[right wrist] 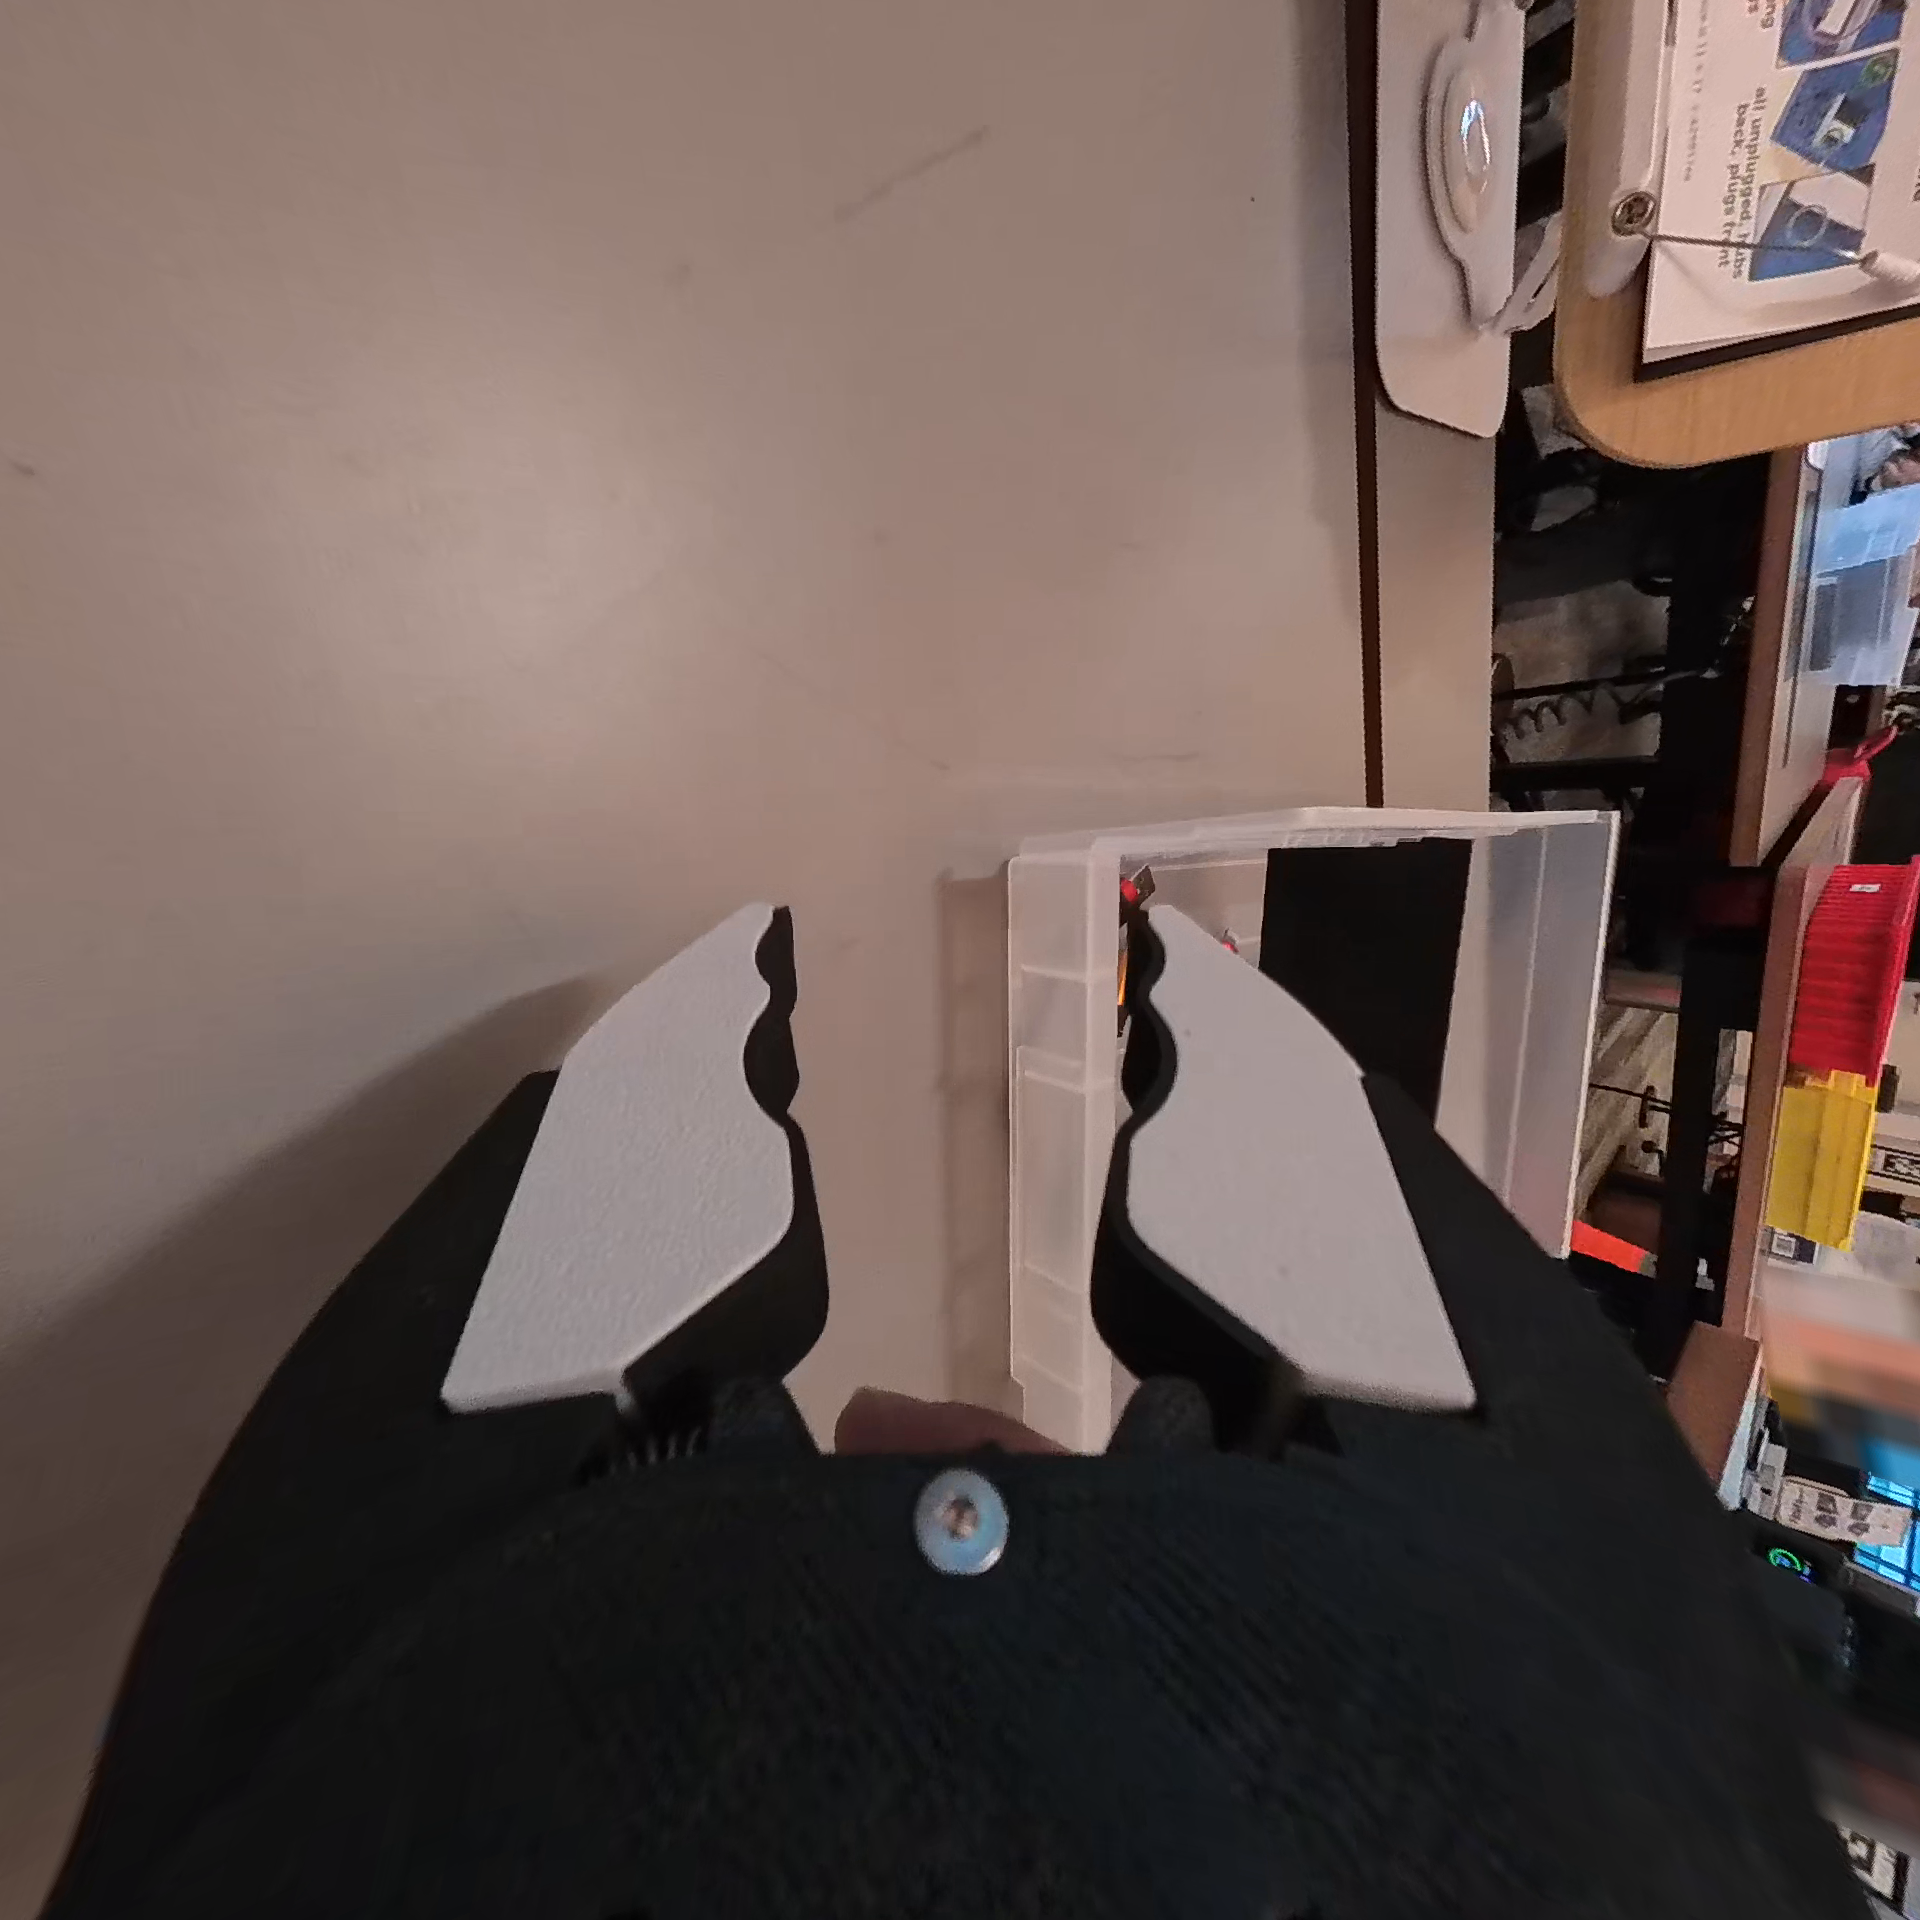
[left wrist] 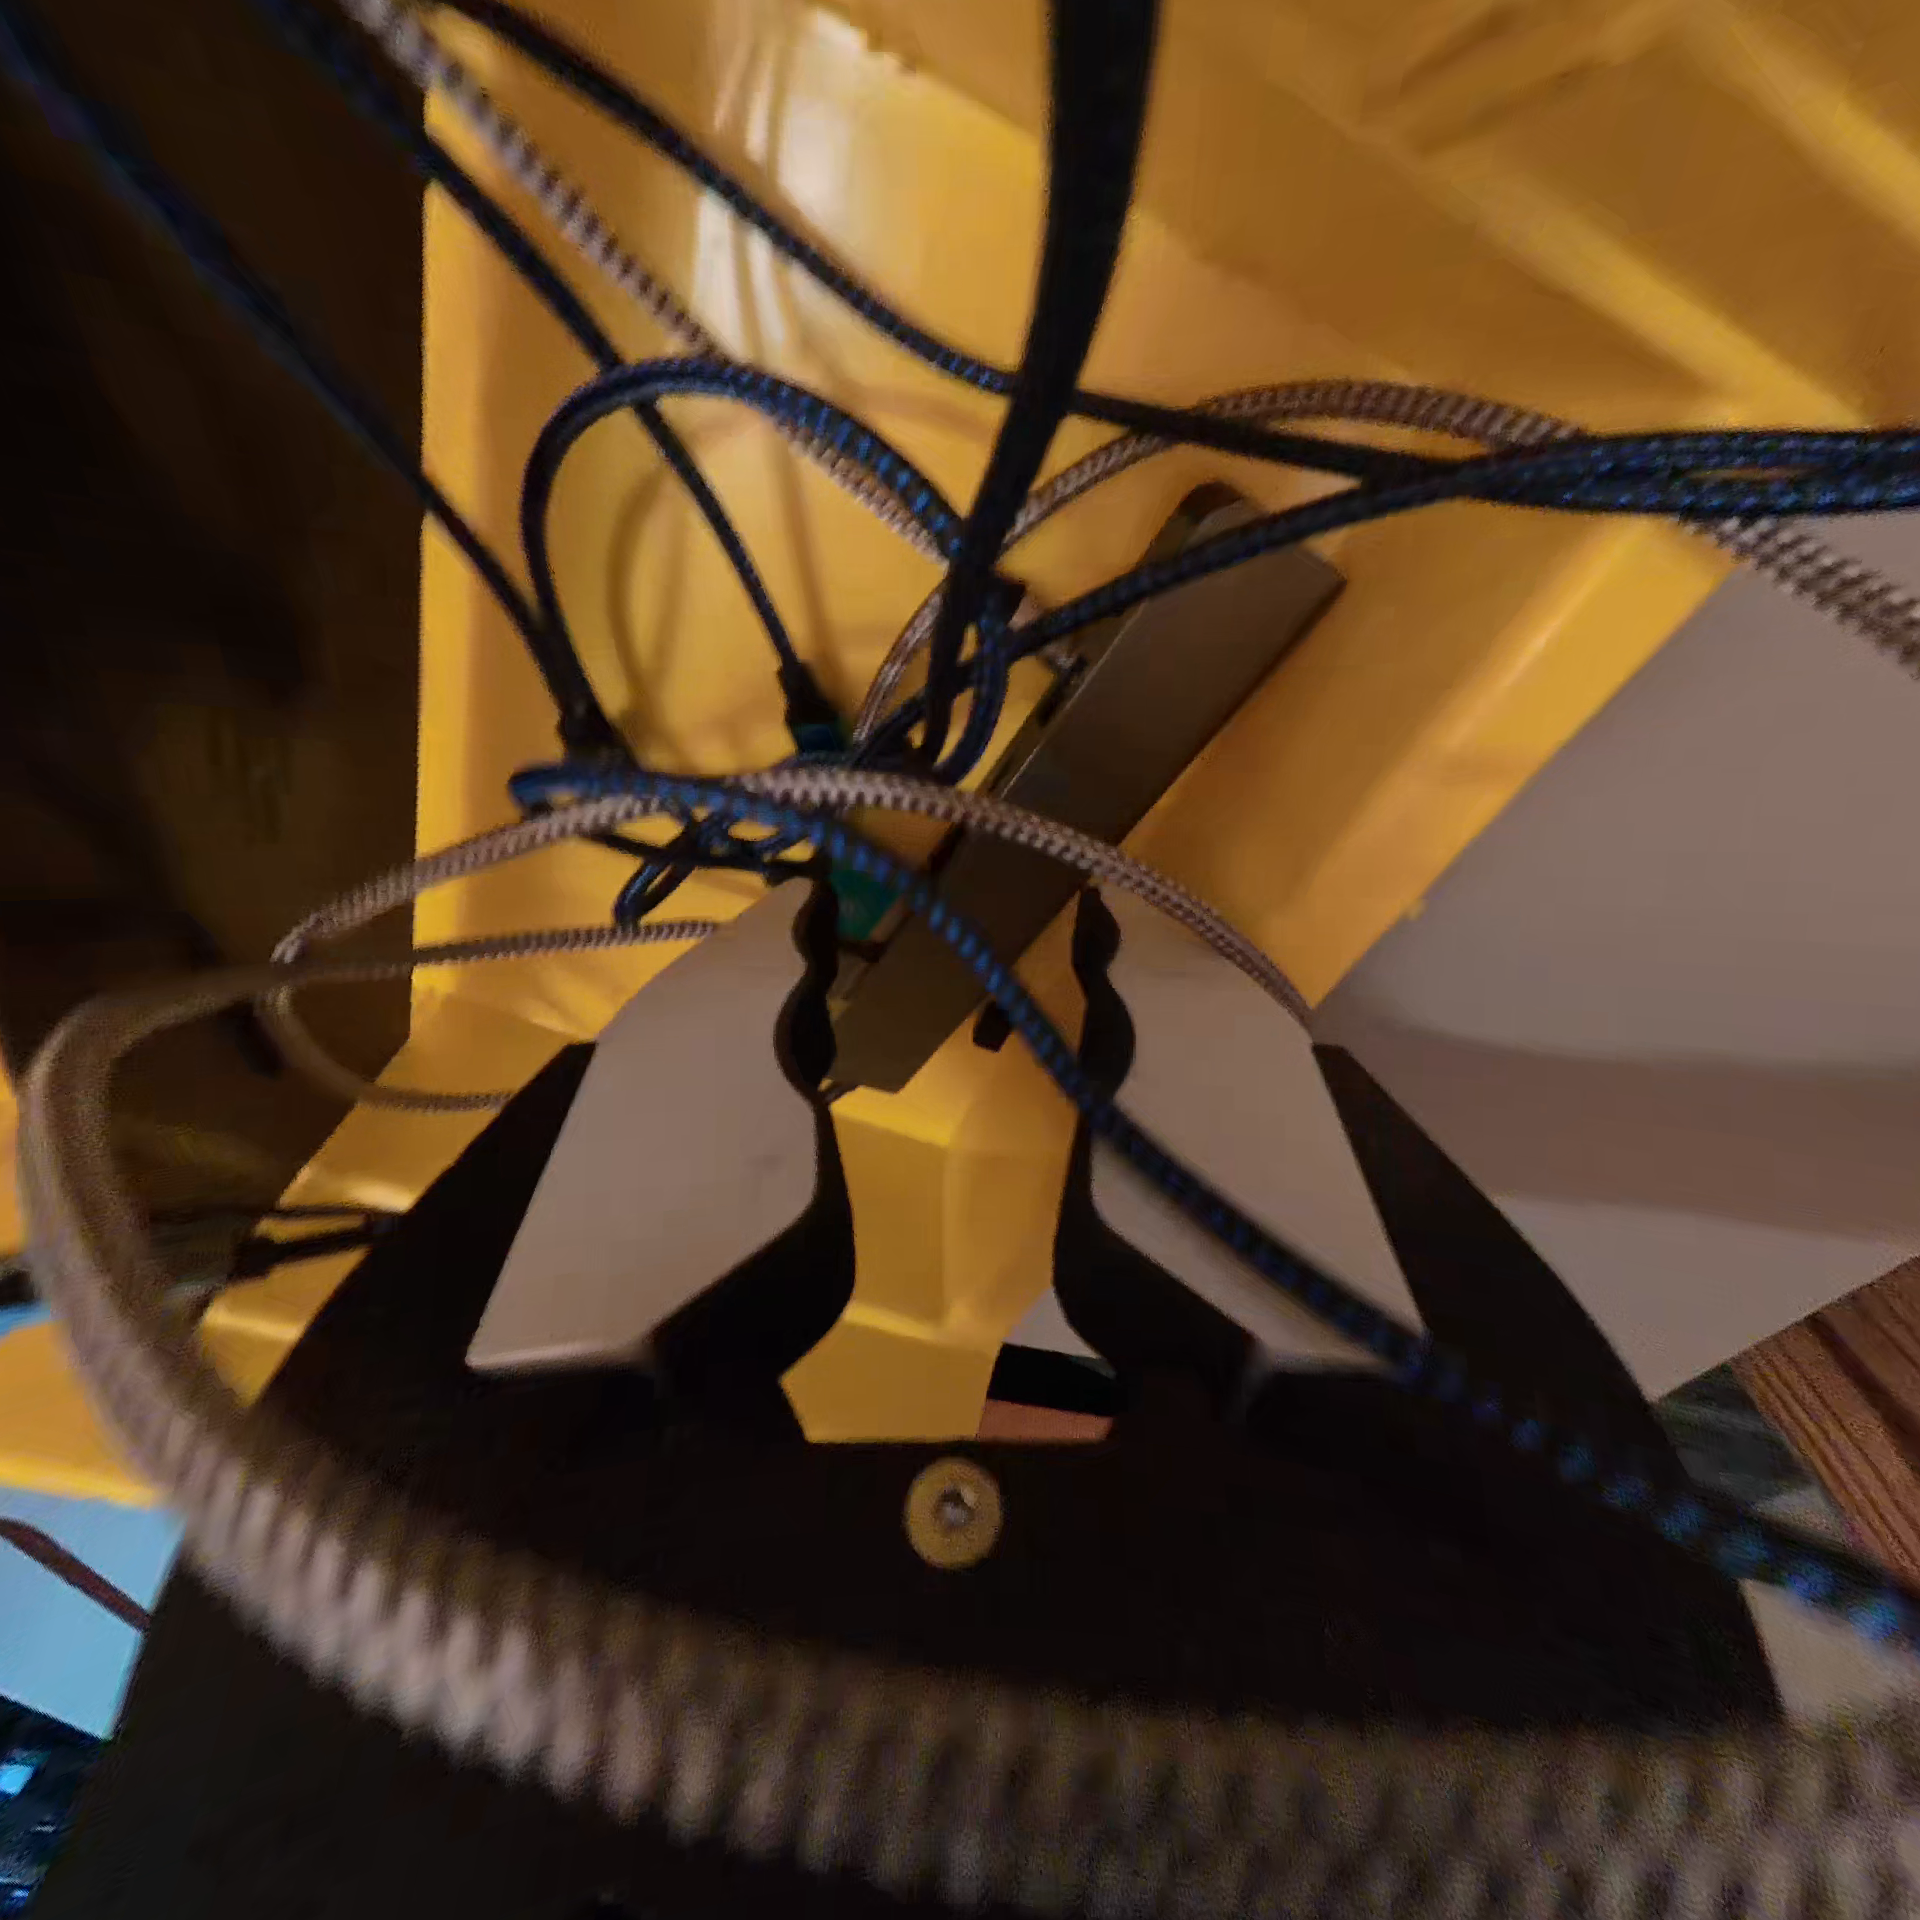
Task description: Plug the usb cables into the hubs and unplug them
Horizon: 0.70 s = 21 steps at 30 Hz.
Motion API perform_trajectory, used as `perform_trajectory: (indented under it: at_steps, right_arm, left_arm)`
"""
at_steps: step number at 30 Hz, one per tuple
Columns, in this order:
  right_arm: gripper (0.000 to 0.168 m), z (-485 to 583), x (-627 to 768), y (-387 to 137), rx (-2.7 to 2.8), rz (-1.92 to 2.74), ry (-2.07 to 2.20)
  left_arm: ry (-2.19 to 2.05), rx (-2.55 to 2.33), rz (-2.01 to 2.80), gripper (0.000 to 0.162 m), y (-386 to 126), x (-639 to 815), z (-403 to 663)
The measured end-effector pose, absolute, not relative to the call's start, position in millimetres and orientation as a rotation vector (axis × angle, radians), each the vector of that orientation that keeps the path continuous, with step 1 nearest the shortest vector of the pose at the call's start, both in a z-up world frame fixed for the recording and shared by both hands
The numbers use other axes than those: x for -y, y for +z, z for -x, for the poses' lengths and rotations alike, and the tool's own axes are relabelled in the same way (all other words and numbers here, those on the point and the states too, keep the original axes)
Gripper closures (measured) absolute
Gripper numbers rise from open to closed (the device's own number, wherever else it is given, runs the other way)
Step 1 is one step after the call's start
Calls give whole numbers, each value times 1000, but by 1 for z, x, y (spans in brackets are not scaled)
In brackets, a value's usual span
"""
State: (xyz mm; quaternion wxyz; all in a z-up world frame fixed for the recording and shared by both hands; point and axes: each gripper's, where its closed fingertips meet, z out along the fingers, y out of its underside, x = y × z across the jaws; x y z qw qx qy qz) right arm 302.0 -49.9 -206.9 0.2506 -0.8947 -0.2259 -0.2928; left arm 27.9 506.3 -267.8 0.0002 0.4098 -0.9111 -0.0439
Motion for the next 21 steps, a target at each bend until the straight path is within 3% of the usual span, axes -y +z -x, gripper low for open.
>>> perform_trajectory:
  at_steps: [4,17,19,21]
  right_arm:
    - [107,-302,51,-210,613,2459,-802]
    - [106,-309,61,-210,586,2516,-815]
    - [106,-310,59,-207,583,2508,-818]
    - [106,-312,58,-207,581,2511,-828]
  left_arm:
    - [-199,2843,-1146,141,-279,-494,-26]
    - [-233,2747,-1109,134,-281,-501,-20]
    - [-187,2751,-1122,135,-281,-500,-20]
    - [-172,2784,-1149,148,-278,-503,-22]
